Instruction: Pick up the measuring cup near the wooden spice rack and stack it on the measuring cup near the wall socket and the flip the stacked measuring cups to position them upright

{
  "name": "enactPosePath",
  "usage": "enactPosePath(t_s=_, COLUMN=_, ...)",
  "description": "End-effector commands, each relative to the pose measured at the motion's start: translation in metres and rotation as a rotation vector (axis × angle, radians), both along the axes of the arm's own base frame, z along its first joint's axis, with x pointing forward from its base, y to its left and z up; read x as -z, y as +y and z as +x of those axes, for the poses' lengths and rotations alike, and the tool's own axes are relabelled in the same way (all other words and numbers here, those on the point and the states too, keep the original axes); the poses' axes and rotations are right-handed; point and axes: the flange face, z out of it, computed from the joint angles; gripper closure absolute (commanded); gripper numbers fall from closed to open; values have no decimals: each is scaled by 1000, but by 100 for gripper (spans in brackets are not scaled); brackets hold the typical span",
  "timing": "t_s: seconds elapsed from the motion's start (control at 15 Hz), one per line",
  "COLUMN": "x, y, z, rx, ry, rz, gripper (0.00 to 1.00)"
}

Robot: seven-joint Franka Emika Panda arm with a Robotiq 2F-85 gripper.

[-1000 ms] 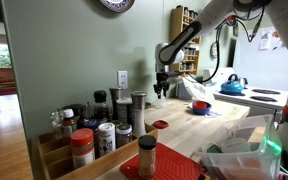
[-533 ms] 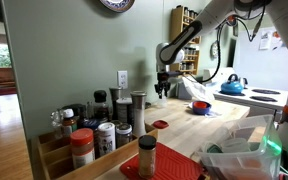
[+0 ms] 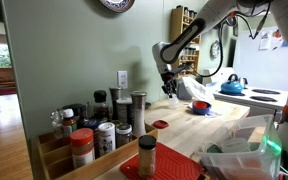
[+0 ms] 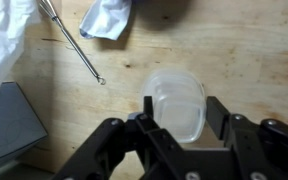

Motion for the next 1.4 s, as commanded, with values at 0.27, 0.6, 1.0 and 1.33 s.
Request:
enactPosePath(t_s=0.27, x=22, y=34, z=-26, rx=-101, ry=130, rz=-166, gripper=70)
enactPosePath(t_s=0.6, x=37, y=46, z=-31, rx=-93, ry=143, rz=-165, gripper=70)
enactPosePath(t_s=1.0, x=42, y=60, z=-34, rx=-75, ry=143, rz=-166, gripper=13)
enactPosePath(t_s=1.33, x=52, y=77, z=-38, rx=-85, ry=152, rz=-146, gripper=0)
